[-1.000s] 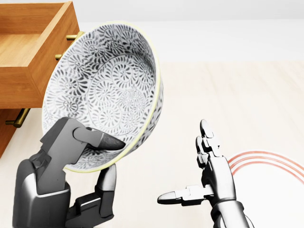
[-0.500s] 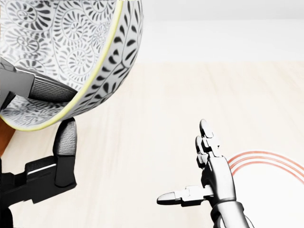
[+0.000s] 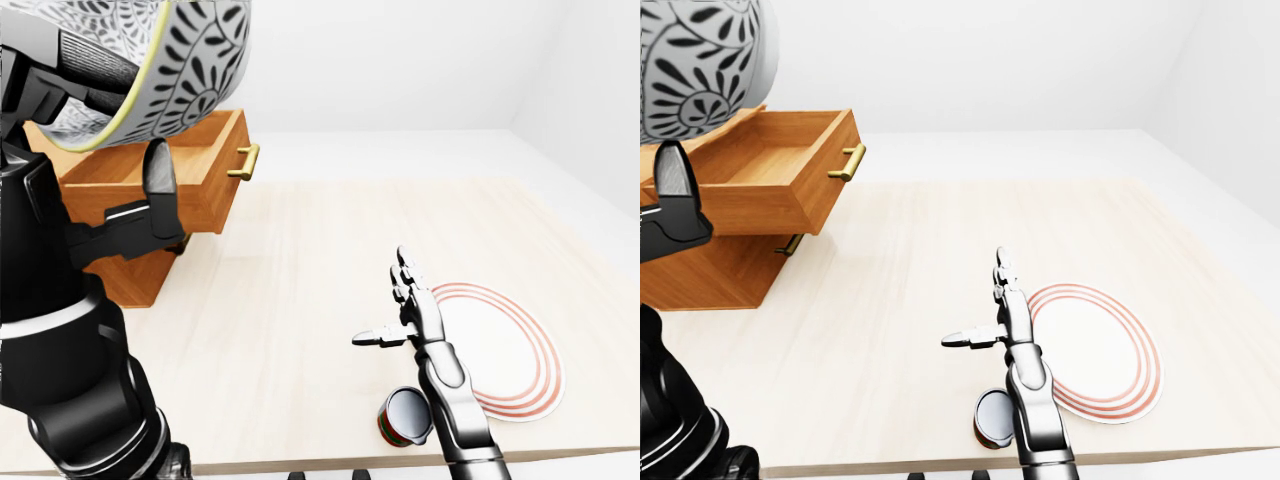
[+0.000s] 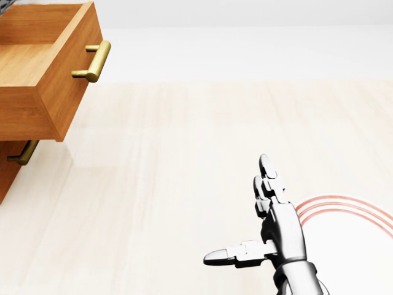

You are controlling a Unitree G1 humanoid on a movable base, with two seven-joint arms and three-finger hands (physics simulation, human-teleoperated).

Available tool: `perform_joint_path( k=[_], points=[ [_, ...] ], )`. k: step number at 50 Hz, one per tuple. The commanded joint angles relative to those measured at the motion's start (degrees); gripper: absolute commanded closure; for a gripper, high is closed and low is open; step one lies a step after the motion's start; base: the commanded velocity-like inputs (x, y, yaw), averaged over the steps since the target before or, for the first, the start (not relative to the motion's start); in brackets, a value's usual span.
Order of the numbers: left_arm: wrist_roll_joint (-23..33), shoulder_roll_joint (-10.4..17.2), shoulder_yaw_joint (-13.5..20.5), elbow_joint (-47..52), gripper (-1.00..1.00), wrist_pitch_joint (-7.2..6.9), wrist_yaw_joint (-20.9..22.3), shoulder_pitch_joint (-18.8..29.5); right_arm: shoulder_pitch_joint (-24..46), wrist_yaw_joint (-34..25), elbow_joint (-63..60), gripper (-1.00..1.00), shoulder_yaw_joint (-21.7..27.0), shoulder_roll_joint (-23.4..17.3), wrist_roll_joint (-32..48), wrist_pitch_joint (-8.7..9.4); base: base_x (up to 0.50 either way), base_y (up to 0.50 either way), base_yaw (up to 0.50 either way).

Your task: Put the bowl on top of the cabinet.

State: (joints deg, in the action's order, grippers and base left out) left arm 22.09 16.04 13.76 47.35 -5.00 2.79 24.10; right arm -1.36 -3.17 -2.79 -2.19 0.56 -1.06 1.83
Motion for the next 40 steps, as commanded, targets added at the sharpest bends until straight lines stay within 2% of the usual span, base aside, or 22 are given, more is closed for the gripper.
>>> perform_joint_path(
  k=[1,8,15,22,25,27,29,30,34,40],
  points=[
    [-6.8,9.5,6.9,-8.6,0.95,0.0,-4.8,7.6,0.0,-0.1,0.0,-1.0,0.2,-0.1,-0.2,-0.04,0.0,0.0,0.0],
    [-8.3,13.1,8.0,-15.0,0.95,0.0,-7.0,9.2,-0.3,-0.2,-0.8,-1.0,0.2,-0.1,-0.3,0.31,0.0,0.0,0.0],
    [-7.9,15.0,8.2,-20.0,0.95,0.0,-8.8,10.2,-0.3,-0.1,-0.7,-1.0,0.0,0.0,-0.1,0.21,0.0,0.0,0.0],
    [-7.2,17.5,8.6,-29.3,0.95,0.0,-11.3,11.6,-0.4,-0.2,-1.2,-1.0,0.2,-0.1,-0.3,0.55,0.0,0.0,0.0],
    [-8.0,19.4,9.3,-33.7,0.95,0.08,-12.5,12.9,-0.6,-0.2,-1.5,-1.0,0.2,-0.1,-0.3,0.6,0.0,0.0,0.0],
    [-7.9,20.7,9.3,-37.7,0.95,2.07,-13.9,13.8,-0.6,-0.1,-1.5,-1.0,0.1,-0.1,-0.2,0.53,0.0,0.0,0.0],
    [-8.5,21.6,9.2,-39.9,0.95,2.89,-14.3,14.4,-0.8,-0.1,-1.8,-1.0,0.0,-0.1,-0.2,0.67,0.0,0.0,0.0],
    [-8.1,22.2,9.2,-41.5,0.95,3.82,-14.8,14.6,-0.9,-0.1,-2.2,-1.0,-0.1,-0.1,-0.2,0.89,0.0,0.0,0.0],
    [-7.6,23.7,8.9,-45.3,0.95,5.13,-15.9,15.9,-1.1,0.0,-2.7,-1.0,-0.1,-0.1,-0.2,1.02,0.0,0.0,0.0],
    [-8.4,28.6,8.5,-56.3,0.95,7.45,-17.9,21.3,-1.2,-0.1,-2.9,-1.0,0.0,-0.1,-0.2,1.02,0.0,0.0,0.0]
  ],
)
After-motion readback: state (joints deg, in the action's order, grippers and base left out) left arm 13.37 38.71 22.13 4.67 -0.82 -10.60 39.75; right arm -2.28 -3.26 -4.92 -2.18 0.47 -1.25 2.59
